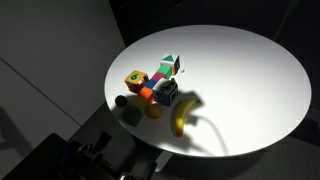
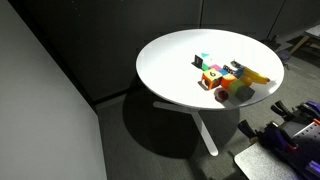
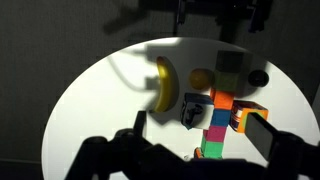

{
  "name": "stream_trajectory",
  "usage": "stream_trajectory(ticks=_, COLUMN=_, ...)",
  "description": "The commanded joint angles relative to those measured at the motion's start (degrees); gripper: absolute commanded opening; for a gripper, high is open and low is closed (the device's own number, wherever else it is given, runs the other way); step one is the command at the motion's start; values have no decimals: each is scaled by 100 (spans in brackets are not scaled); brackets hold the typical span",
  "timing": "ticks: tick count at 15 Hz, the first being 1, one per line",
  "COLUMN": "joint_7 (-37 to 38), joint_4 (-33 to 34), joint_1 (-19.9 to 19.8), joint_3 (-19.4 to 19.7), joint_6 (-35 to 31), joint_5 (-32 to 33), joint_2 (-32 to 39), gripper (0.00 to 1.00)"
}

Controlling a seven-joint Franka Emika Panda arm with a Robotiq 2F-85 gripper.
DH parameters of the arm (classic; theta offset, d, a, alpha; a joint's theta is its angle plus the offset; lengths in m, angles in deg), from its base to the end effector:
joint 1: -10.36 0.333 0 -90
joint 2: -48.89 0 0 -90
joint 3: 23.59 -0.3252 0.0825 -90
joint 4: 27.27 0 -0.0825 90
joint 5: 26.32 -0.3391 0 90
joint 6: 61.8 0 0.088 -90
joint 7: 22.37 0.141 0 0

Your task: Lift the blue and white dice and put it on top of the dice to the far right

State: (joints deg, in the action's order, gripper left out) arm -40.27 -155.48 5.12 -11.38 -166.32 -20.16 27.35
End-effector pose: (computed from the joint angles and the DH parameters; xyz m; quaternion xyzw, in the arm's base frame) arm 0.3665 -0.1358 0.4995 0.9993 0.0267 -0.0248 0.0058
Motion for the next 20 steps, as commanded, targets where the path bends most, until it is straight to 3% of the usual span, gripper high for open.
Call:
stream_trajectory(ticks=1, joint_7=-14, joint_4=12, joint_1=-46, joint_3=-41, joint_6=13, joint_5=-17, joint_2=7, gripper=100)
stream_trajectory(ticks=9, joint_7=171, joint_4=-34, joint_1=24, joint_3=-222, joint_6=-381, joint_5=-31, joint_2=253, gripper=100)
stream_trajectory(ticks=20, joint_7=1158, joint_4=-708, joint_1=20, joint_3=-656, joint_6=-2110, joint_5=136, joint_2=795, gripper=100)
